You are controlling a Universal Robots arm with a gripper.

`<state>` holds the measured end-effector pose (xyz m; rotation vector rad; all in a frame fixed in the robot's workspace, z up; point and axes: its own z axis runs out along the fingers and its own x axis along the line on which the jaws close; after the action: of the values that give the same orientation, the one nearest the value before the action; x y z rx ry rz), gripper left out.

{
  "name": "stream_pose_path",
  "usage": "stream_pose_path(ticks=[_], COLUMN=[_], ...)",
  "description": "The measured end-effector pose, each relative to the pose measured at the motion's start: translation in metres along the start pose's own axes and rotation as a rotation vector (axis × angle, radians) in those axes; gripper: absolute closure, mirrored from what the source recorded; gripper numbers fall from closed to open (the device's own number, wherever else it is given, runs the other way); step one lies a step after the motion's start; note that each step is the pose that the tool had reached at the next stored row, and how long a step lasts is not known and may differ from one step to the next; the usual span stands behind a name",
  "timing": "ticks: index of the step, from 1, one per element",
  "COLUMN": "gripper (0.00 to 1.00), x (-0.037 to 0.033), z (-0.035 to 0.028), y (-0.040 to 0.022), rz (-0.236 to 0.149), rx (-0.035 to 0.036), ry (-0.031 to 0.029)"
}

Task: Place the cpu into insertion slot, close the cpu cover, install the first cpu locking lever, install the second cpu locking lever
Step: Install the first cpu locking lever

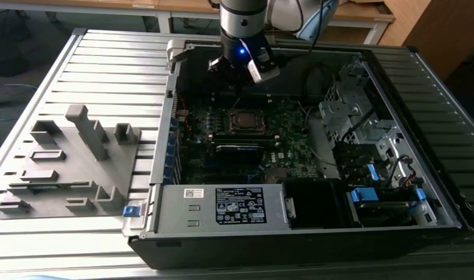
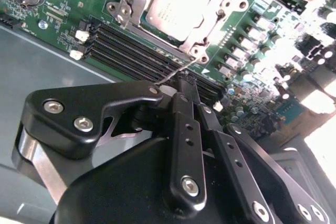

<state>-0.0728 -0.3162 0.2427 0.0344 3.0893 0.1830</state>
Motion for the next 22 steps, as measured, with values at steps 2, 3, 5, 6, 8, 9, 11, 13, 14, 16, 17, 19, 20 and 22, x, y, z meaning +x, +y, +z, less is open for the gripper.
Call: stream_pose_path(ticks=[2, 3, 5, 6, 8, 9, 11, 13, 14, 16, 17, 19, 20, 22], gripper=[0.89, 0.89, 0.89, 0.89, 0.89, 0.89, 0.89, 0.89, 0.89, 0.89, 0.89, 0.89, 0.89, 0.89], x=[-0.0013, -0.002, -0.0032, -0.0037, -0.0044, -0.0046, -0.0049, -0.0052, -0.0054, -0.0057, -0.0059, -0.0062, -0.0062, -0.007], z=[0.0012, 0.0017, 0.0028, 0.0033, 0.0043, 0.0048, 0.0058, 0.0071, 0.0079, 0.0095, 0.0103, 0.011, 0.011, 0.0114], y=[-0.0001, -0.0001, -0.0002, -0.0003, -0.0004, -0.0005, -0.0006, -0.0007, -0.0008, -0.001, -0.0011, -0.0012, -0.0012, -0.0012], rz=[0.0, 0.0, 0.001, 0.001, 0.001, 0.002, 0.002, 0.003, 0.003, 0.003, 0.003, 0.003, 0.003, 0.003], rx=[0.0001, 0.0, 0.0001, 0.0001, 0.0001, 0.0001, 0.0001, 0.0002, 0.0002, 0.0001, 0.0002, 0.0003, 0.0004, 0.0002], ry=[0.0, -0.0001, -0.0001, -0.0001, -0.0002, -0.0002, -0.0003, -0.0003, -0.0003, -0.0004, -0.0004, -0.0003, -0.0003, -0.0004])
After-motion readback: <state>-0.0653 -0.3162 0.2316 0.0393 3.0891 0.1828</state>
